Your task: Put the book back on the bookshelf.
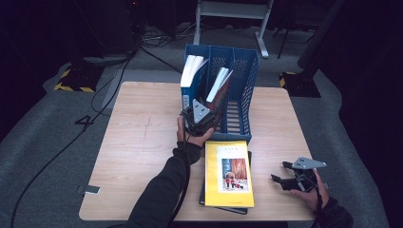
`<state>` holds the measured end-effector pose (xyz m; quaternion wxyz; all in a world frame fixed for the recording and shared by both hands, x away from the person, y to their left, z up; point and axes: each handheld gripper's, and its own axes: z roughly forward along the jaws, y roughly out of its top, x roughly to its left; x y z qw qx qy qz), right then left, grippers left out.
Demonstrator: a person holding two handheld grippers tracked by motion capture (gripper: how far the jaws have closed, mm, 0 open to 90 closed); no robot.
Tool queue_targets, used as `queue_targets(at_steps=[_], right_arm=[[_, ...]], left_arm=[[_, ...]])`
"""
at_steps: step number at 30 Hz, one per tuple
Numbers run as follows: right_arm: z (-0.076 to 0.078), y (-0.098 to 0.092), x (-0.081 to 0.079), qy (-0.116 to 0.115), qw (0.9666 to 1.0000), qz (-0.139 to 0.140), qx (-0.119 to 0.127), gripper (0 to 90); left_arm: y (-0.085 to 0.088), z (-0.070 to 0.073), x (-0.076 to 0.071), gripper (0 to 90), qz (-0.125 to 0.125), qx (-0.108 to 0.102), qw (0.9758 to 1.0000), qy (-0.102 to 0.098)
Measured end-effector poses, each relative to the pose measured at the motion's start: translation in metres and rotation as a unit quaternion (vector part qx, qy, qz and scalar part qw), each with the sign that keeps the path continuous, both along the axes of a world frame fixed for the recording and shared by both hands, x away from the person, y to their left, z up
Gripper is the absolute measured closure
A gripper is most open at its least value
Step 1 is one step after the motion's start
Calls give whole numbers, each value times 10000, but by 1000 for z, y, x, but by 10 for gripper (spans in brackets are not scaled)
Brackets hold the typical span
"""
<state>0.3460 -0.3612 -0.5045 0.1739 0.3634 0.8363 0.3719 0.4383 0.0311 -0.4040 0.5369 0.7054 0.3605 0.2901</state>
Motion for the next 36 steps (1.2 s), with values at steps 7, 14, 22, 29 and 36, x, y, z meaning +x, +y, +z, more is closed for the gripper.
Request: queue_targets(at_steps=[7,14,22,29,36], right_arm=[[0,0,0,5,10000,13,4,219],[0,-1,1,41,10000,12,19,216],[0,-1,1,41,10000,8,17,215],[0,-1,1,39,10000,13,10,212],[0,-1,1,32,10000,24,4,212]], left_arm=[[13,-12,-8,497,-400,393,9973,465],[17,-22,-11,522,-516,726,9932,750],[8,-25,-9,604,-527,985,9909,757],[-2,-23,3,640,-335,1199,9889,808],[-10,-22,20,646,26,1349,9875,819]])
